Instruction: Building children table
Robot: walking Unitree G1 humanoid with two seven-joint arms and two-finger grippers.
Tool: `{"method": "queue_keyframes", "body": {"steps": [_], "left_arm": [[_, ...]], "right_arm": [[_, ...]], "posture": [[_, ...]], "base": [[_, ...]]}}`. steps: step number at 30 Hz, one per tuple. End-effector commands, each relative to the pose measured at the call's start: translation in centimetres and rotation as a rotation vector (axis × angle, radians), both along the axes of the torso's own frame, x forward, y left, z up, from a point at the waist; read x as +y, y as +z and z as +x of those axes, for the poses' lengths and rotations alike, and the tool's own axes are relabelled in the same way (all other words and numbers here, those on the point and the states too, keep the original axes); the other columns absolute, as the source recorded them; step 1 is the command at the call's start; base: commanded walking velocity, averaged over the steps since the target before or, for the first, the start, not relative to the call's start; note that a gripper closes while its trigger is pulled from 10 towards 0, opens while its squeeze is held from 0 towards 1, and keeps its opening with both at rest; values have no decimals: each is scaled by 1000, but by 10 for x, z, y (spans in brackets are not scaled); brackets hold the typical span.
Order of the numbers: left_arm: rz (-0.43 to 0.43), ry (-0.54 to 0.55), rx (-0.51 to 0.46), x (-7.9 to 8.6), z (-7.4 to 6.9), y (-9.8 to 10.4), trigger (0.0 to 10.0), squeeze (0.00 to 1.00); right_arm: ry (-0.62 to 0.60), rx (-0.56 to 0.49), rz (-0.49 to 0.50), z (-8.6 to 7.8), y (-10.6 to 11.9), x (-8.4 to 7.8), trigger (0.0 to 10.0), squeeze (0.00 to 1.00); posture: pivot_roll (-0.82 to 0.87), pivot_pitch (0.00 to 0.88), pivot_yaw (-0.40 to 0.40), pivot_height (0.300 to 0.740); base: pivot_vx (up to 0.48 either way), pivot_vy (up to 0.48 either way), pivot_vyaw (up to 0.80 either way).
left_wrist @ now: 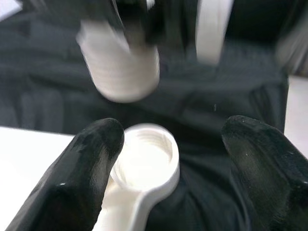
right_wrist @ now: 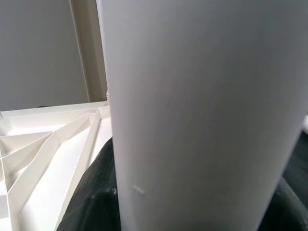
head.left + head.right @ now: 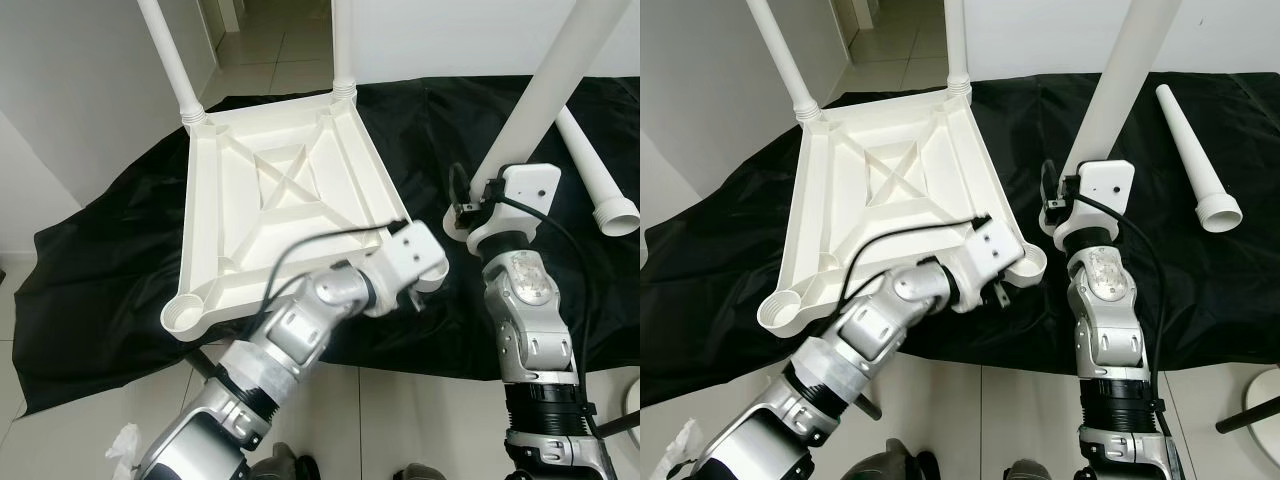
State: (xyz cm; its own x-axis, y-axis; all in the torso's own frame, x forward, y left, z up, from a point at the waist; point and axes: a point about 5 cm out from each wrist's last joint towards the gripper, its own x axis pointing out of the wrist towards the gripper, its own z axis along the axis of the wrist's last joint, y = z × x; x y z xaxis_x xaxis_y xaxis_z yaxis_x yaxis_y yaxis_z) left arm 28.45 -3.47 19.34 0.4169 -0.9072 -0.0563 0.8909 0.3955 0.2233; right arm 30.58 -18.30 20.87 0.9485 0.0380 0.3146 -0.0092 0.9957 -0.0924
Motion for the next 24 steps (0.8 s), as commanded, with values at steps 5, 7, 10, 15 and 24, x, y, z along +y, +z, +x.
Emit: {"method": "queue_keyframes", "body": {"steps": [5,7,10,15,24], "left_arm": [[-84,-11,-3,23,-1,19,10000,0],[-90,-11,-5,27,-2,19,10000,0],[-96,0,5,37,-4,15,10000,0],[-74,39,30,50,-6,4,10000,0],[-71,75,43,65,-10,-4,10000,0]], "right_arm": [[55,47,-7,1,-14,12,10000,0],[62,48,-14,0,-15,13,10000,0],[93,49,-22,-1,-18,16,10000,0],[118,59,-26,-4,-23,17,10000,0],[148,85,-42,-9,-35,11,10000,0]], "posture": [[-77,22,129,740],[-76,22,126,740],[-69,20,116,740],[-63,21,105,740],[-61,25,95,740]], "base": [[0,0,0],[0,0,0],[0,0,0],[0,0,0],[0,0,0]]}}
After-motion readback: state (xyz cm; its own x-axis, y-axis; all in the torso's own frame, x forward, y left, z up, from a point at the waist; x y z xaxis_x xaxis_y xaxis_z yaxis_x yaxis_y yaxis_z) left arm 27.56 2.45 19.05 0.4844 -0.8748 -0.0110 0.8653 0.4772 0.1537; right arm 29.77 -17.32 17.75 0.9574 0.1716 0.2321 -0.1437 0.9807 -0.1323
